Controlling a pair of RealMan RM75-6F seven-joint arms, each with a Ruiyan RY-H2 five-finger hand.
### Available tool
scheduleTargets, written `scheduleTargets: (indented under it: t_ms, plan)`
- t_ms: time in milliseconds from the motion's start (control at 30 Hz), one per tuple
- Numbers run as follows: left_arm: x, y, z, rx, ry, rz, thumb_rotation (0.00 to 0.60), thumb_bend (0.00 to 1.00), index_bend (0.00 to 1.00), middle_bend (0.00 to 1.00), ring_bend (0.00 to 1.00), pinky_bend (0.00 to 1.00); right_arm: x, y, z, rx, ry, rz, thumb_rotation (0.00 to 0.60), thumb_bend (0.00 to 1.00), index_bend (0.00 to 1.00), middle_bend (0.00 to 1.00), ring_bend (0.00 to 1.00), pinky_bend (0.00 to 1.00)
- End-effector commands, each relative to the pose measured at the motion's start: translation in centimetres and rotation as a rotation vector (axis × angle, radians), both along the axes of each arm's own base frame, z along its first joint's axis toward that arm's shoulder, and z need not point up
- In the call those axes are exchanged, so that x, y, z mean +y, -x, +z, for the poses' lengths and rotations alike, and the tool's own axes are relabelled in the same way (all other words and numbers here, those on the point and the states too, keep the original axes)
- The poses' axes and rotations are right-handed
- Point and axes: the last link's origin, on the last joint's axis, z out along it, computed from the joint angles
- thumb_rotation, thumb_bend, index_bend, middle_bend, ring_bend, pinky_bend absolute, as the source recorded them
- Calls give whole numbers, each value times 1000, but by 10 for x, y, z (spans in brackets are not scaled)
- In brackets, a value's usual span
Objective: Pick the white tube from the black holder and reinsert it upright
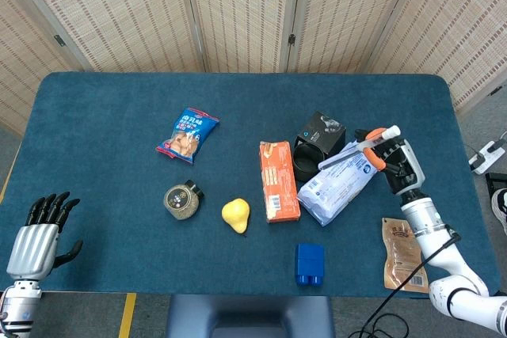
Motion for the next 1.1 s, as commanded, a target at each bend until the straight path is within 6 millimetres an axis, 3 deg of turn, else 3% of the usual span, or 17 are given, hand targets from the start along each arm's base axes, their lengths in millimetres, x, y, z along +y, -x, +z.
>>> scheduleTargets:
  t_ms: [33,167,333,633,733,833,1100]
  plan:
    - [0,0,0,0,0,1,600,321,198,112,57,93,-12,6,3,459,170,33,600,449,641,458,213,157]
    - [0,1,0,3,1,4,600,321,198,113,57,93,-18,4,3,690,328,37,600,449,641,459,213,157]
    - [1,0,-1,5,3,5,600,322,198,112,57,93,-21,-1,1,775,397,41,600,449,641,459,213,157]
    - [2,-1,-2,6,5,2,600,322,198,112,57,93,-16,-6,-5,522,254,16,600,449,641,460,215,157]
    - [2,0,-1,6,3,6,600,322,198,112,57,93,-11,-10,-6,236,97,-30,600,449,641,460,218,157]
    - [1,0,-1,6,4,4,600,321,198,113,57,93,-10,-10,-2,100,12,-60,600,449,641,460,218,157]
    - [2,0,-1,6,4,3,600,322,198,112,57,93,-21,-6,1,212,41,-68,600,449,641,463,218,157]
